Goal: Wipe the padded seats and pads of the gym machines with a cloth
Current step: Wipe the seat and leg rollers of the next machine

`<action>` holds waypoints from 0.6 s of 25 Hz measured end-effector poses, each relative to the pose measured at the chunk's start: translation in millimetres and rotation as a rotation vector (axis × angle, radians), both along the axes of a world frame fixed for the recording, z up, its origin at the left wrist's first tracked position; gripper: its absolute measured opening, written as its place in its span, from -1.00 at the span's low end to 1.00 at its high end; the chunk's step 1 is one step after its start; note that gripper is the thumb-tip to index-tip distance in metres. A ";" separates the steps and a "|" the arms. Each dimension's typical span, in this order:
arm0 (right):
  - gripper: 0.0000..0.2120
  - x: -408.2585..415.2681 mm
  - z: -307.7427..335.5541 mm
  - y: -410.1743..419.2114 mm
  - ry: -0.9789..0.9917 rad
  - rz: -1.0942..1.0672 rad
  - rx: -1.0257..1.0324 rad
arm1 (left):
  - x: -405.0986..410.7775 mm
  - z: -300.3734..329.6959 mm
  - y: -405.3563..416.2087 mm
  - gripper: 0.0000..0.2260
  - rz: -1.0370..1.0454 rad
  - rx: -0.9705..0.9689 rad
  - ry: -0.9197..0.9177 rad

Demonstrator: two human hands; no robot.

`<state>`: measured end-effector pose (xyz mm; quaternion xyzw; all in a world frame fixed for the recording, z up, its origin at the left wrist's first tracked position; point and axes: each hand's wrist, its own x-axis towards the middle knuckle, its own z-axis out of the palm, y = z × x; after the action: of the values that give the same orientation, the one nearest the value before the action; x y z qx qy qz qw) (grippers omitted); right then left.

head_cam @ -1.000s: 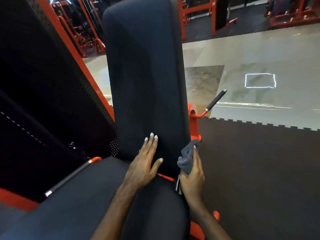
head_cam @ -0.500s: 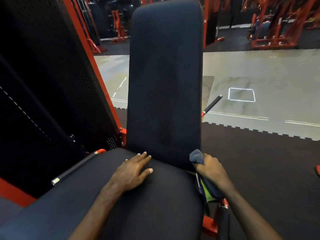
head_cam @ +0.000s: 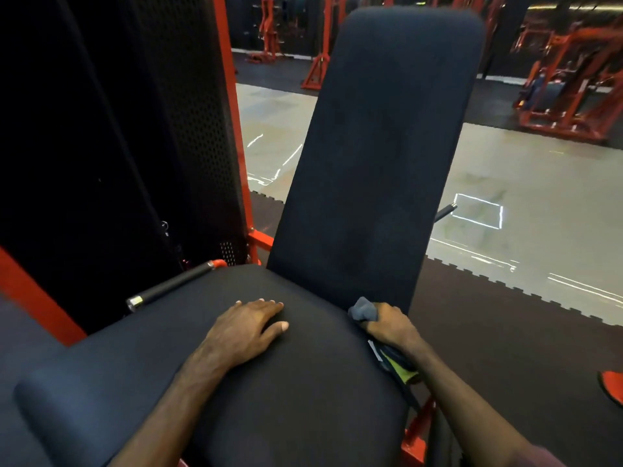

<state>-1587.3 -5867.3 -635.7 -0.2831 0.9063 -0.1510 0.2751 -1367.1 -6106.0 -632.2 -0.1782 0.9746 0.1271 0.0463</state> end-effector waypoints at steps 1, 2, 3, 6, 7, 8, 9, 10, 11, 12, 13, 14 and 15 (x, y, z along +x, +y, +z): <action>-0.71 3.8 1.0 5.6 0.017 -0.012 -0.015 | 0.7 -3.4 0.1 -0.43 -0.011 -0.017 0.001; -0.72 5.5 -0.7 11.9 0.016 -0.017 -0.034 | 2.8 -8.5 -0.8 -0.43 -0.023 -0.029 -0.001; -0.72 6.0 -4.8 17.8 0.011 -0.007 -0.060 | 4.7 -13.3 -1.4 -0.43 -0.028 -0.034 0.001; -0.69 -4.3 -18.8 -1.3 0.051 0.062 -0.050 | 2.6 -19.3 -4.0 -0.43 -0.017 -0.096 -0.023; -0.68 -11.2 -21.5 -21.2 0.050 0.105 -0.075 | 1.5 -21.2 -3.1 -0.43 -0.011 -0.106 -0.030; -0.66 -17.3 -26.1 -43.2 0.051 0.157 -0.102 | 3.0 -23.3 0.4 -0.43 0.006 -0.110 -0.035; -0.65 -19.2 -26.9 -62.9 0.050 0.203 -0.123 | 6.6 -24.5 5.0 -0.43 0.036 -0.114 -0.029; -0.65 -19.0 -24.7 -78.7 0.048 0.237 -0.134 | 9.6 -25.2 10.3 -0.41 0.067 -0.122 -0.024; -0.65 -18.5 -24.0 -89.7 0.036 0.258 -0.147 | 11.0 -25.4 16.4 -0.38 0.095 -0.131 -0.029; -0.65 -16.6 -23.1 -94.2 0.023 0.258 -0.148 | 10.2 -26.0 22.3 -0.35 0.115 -0.136 -0.038; -0.66 -16.5 -22.4 -95.6 0.011 0.255 -0.148 | 7.4 -26.9 27.2 -0.34 0.130 -0.143 -0.042; -0.66 -18.6 -24.0 -95.9 0.006 0.247 -0.150 | 4.5 -28.2 29.7 -0.35 0.143 -0.148 -0.038; -0.66 -21.5 -27.3 -97.1 0.010 0.236 -0.159 | 2.4 -29.6 29.7 -0.38 0.154 -0.145 -0.036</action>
<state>-1608.7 -5964.4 -663.0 -0.4094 0.8532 -0.1874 0.2633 -1364.7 -6076.3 -661.8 -0.2578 0.9637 0.0561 0.0407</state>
